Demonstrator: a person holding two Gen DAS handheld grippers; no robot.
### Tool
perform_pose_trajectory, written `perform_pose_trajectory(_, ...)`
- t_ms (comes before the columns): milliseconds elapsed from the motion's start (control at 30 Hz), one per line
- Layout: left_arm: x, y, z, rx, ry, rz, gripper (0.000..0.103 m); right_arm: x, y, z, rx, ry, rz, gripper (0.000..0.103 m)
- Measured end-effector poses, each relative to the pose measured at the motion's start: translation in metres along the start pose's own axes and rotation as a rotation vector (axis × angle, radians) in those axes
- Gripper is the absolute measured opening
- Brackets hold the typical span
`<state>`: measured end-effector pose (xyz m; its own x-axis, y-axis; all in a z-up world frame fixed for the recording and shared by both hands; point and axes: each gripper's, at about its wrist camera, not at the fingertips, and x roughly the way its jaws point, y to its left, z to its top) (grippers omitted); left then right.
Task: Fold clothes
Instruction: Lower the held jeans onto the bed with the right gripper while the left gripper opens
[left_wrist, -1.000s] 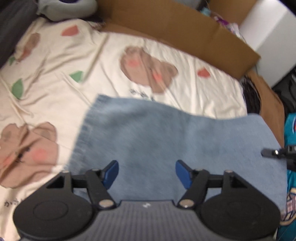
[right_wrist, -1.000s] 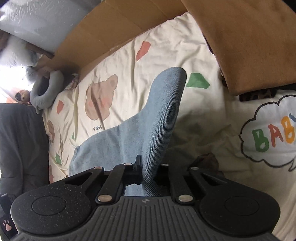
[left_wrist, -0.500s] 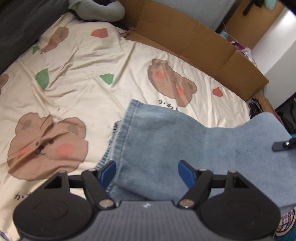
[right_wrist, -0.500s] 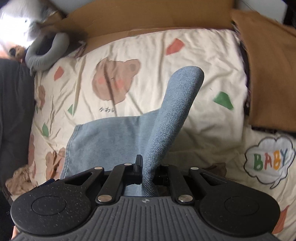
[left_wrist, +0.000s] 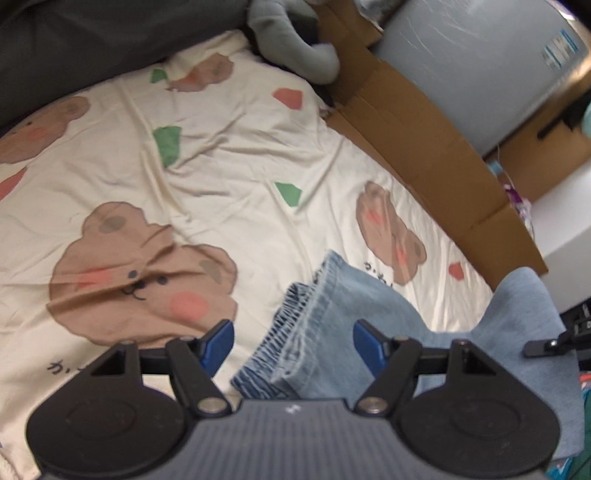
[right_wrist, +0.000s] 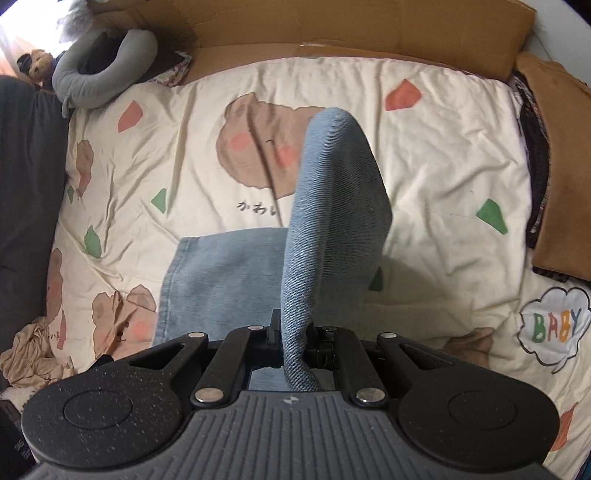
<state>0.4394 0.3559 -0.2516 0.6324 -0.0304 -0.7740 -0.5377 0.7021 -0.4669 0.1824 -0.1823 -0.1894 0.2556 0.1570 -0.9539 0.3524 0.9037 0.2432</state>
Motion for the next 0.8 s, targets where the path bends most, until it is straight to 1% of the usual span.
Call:
perform_pose_trajectory(133, -0.005, 0.017, -0.006, -0.043, -0.011, -0.001, 0.074, 0.015, 0.025, 0.0, 0.013, 0.005, -0.004, 0.006)
perform_pose_trajectory(367, -0.004, 0.038, -0.025, -0.104, -0.006, -0.014, 0.074, 0.046, 0.064, -0.001, 0.01, 0.015, -0.017, 0.006)
perform_pose_trajectory(567, -0.002, 0.05, -0.034, -0.149, -0.013, -0.023, 0.074, 0.086, 0.089, -0.001, 0.017, 0.032, -0.028, 0.006)
perform_pose_trajectory(800, 0.007, 0.068, -0.04, -0.189, -0.003, -0.003, 0.072, 0.127, 0.123, -0.011, -0.025, 0.055, -0.087, 0.006)
